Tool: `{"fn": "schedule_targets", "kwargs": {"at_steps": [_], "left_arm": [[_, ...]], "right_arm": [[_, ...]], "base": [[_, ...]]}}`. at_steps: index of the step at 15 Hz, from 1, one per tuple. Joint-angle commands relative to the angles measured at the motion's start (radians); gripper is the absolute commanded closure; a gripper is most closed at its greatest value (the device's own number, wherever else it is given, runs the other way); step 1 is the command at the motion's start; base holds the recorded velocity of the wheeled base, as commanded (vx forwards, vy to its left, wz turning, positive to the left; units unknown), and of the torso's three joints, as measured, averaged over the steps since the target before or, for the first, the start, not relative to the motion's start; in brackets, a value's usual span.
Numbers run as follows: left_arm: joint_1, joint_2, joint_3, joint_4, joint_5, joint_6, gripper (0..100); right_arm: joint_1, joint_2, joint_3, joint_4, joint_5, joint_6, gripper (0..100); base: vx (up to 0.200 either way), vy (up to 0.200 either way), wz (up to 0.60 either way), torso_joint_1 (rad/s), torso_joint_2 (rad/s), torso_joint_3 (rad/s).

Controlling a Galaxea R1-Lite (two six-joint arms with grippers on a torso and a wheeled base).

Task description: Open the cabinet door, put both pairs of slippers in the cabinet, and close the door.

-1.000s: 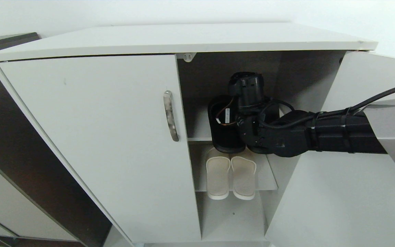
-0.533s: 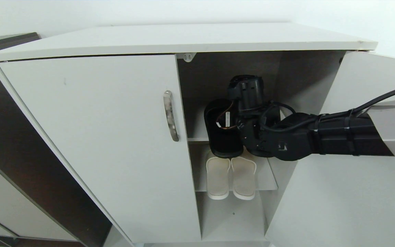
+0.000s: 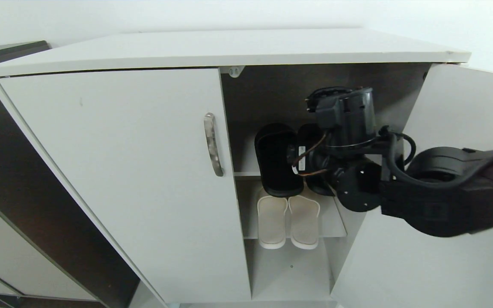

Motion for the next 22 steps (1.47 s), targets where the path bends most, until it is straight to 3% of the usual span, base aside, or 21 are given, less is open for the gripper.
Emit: {"fn": "schedule_targets", "kwargs": {"at_steps": [1, 3, 4, 17, 22], "left_arm": [[0.000, 0.001, 0.000, 0.000, 0.000, 0.000, 100], [0.000, 0.001, 0.000, 0.000, 0.000, 0.001, 100], [0.000, 0.001, 0.000, 0.000, 0.000, 0.000, 100], [0.000, 0.001, 0.000, 0.000, 0.000, 0.001, 100], [0.000, 0.001, 0.000, 0.000, 0.000, 0.001, 100]], "right_arm": [[0.055, -0.151, 0.154, -0.081, 0.016, 0.002, 0], [0.083, -0.205, 0.272, -0.162, 0.038, 0.003, 0], [0.091, -0.235, 0.315, -0.187, 0.061, 0.003, 100], [0.111, -0.254, 0.369, -0.182, 0.090, -0.007, 100], [0.109, -0.257, 0.395, -0.187, 0.091, -0.006, 100]], "base": [[0.000, 0.000, 0.00, 0.000, 0.00, 0.000], [0.000, 0.000, 0.00, 0.000, 0.00, 0.000], [0.000, 0.000, 0.00, 0.000, 0.00, 0.000], [0.000, 0.000, 0.00, 0.000, 0.00, 0.000], [-0.200, 0.000, 0.00, 0.002, 0.00, 0.001]]}}
